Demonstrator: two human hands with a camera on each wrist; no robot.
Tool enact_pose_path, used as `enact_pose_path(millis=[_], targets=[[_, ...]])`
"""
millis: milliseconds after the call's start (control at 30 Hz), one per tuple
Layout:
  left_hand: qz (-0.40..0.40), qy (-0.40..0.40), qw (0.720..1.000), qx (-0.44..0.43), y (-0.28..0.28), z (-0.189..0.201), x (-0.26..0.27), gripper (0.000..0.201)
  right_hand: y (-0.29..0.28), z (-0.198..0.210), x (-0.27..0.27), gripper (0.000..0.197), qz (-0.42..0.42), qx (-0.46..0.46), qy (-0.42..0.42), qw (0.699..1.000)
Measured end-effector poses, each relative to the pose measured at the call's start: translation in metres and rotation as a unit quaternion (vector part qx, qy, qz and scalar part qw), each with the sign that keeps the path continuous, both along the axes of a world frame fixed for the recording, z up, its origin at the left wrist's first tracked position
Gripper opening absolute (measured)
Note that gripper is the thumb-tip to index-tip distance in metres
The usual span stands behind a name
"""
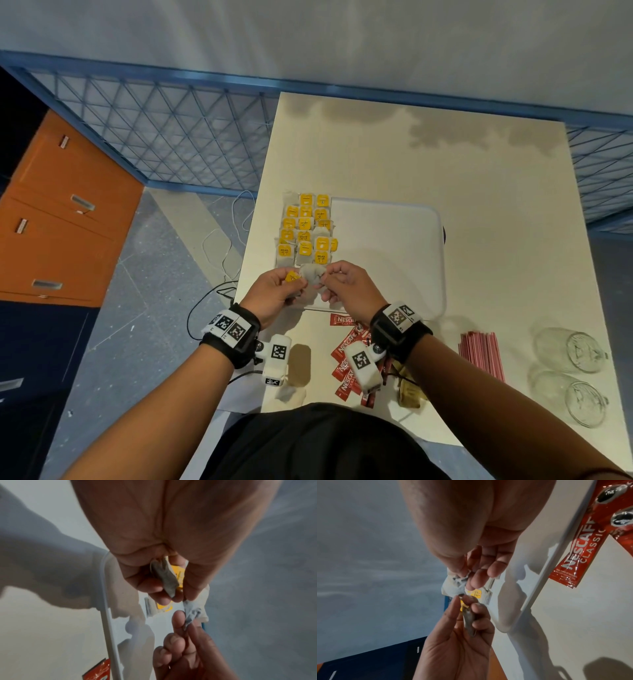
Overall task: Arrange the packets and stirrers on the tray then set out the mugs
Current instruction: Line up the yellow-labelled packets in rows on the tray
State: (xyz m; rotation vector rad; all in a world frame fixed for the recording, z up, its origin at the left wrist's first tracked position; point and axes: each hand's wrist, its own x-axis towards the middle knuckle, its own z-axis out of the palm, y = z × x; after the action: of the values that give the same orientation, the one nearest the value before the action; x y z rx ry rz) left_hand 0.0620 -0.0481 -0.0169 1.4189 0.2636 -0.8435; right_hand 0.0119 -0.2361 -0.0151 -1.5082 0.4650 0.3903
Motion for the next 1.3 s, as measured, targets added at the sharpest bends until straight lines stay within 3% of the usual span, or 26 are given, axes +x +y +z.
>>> enact_pose_path(millis=[233,433,567,767,967,1167,1300], targets=[[-0.01,-0.082,0.994,0.074,-0.003,-0.001,0.003,0.005,-0.001,0.005,-0.004,0.008,0.067,-0.018,-0.005,0.998],[-0.106,-0.146,0.975,0.128,0.001,0.0,0.003,0.01,-0.001,0.005,-0.003,0.011,0.057,-0.064,-0.046,0.995],[-0.121,-0.102,0.982,0.102,0.002,0.003,0.002,0.011,-0.001,-0.001,0.0,0.013,0.084,-0.112,-0.051,0.989],[-0.02,0.019,1.0,0.005,-0.003,0.02,0.001,0.022,-0.005,-0.001,0.001,0.013,0.044,-0.104,-0.058,0.992],[-0.066,-0.045,0.995,0.06,0.003,0.01,0.002,0.018,-0.007,-0.002,0.001,0.01,0.051,-0.105,-0.05,0.992],[-0.03,-0.042,0.997,0.053,-0.004,0.01,0.002,0.009,-0.002,-0.005,-0.002,0.011,0.071,-0.106,-0.05,0.991],[-0.05,-0.049,0.996,0.05,-0.003,0.009,0.002,0.019,0.0,-0.002,-0.002,0.013,0.076,-0.1,-0.057,0.99]])
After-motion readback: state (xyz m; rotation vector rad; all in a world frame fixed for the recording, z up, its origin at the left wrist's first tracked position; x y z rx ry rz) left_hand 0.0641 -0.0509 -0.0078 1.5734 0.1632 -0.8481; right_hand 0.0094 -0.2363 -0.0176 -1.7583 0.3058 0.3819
